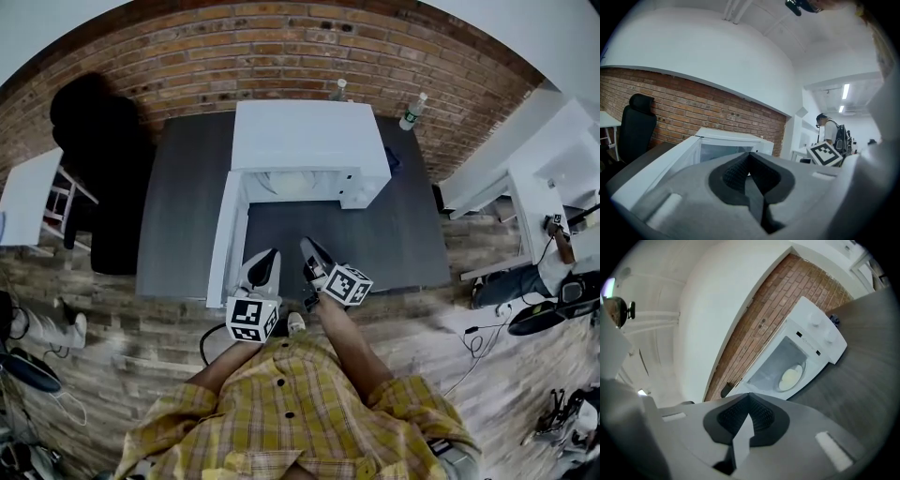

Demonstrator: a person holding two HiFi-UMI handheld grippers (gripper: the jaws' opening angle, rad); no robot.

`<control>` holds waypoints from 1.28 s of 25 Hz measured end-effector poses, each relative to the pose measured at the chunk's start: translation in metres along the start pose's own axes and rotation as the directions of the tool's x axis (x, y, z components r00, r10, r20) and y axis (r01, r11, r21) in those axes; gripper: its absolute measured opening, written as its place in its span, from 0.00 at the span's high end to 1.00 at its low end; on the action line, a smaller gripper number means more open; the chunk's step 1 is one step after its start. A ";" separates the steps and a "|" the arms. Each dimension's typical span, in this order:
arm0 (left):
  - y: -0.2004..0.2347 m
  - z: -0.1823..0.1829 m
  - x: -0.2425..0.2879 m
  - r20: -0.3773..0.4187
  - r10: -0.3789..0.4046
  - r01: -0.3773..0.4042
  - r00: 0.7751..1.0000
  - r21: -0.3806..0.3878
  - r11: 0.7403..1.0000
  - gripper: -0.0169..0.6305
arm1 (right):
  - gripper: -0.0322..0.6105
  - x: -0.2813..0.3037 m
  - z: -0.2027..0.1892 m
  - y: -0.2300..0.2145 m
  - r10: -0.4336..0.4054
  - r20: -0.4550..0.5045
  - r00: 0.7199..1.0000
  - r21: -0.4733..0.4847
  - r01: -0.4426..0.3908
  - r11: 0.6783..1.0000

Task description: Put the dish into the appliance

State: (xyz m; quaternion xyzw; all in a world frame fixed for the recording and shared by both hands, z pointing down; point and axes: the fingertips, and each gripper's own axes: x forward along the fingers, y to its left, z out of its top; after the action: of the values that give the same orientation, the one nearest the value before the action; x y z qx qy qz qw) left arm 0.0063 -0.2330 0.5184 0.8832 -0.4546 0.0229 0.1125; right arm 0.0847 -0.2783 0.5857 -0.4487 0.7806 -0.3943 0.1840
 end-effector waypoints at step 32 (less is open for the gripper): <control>-0.017 -0.012 -0.004 -0.011 -0.027 0.027 1.000 -0.002 1.000 0.98 | 0.95 -0.048 0.003 0.075 -0.027 0.005 1.000 -0.631 0.024 0.775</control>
State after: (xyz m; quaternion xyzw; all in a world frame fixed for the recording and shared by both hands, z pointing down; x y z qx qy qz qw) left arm 0.0188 -0.2179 0.5263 0.8891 -0.4421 0.0258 0.1159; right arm 0.0708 -0.2174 0.5218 -0.4942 0.8617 -0.1136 0.0160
